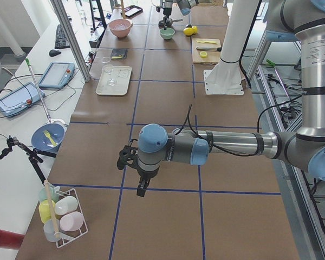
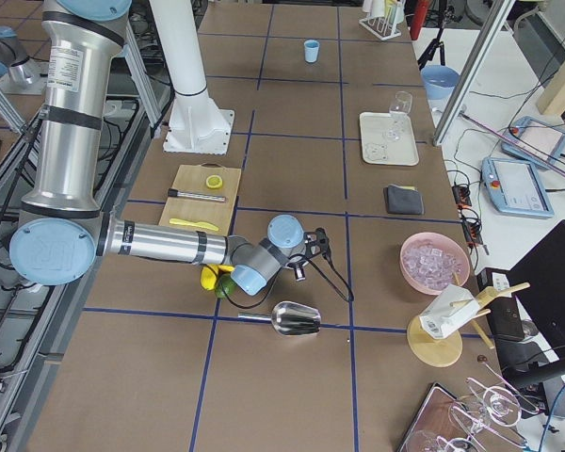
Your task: Pour ice into bowl
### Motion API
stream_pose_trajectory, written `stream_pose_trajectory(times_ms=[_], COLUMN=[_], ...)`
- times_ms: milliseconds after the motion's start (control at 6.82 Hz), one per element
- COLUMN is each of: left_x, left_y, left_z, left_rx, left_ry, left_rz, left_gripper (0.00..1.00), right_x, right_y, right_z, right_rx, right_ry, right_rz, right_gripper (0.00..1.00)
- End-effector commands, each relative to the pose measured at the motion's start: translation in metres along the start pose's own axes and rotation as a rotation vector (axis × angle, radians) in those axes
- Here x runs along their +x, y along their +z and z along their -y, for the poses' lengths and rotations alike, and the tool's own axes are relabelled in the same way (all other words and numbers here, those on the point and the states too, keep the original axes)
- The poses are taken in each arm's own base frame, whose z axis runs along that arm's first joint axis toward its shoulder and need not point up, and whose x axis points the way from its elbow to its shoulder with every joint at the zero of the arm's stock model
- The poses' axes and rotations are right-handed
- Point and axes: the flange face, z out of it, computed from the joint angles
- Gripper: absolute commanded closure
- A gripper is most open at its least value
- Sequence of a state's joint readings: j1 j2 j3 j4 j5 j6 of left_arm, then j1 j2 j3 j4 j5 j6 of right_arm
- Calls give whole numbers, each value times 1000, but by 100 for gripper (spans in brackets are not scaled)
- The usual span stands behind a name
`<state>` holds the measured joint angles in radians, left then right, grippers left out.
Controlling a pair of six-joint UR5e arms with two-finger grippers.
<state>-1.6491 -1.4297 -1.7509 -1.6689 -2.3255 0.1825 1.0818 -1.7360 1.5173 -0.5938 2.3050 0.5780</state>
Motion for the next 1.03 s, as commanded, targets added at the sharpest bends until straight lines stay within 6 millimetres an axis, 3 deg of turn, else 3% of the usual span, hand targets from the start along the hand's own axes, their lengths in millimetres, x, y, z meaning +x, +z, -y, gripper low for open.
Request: stream_pose_trajectory(times_ms=[0,440,586,733,879], left_x=[0,3,4,4,3], left_y=[0,0,-1,-1,-1], left_z=[0,0,1,1,1], left_rx=[0,5,8,8,8], left_ry=[1,1,4,6,6], left_rz=[0,-28,-30,-30,-30], left_gripper=[0,0,0,0,0], right_x=[11,-8,-6,27,70], right_y=[-16,-75,-114,-170,-204], right_z=[14,37,39,32,3], right_rx=[9,-59,-100,-122,-153], right_ry=[60,75,53,40,79], right_rz=[-26,-112,-165,-234,-250], right_gripper=[0,0,0,0,0])
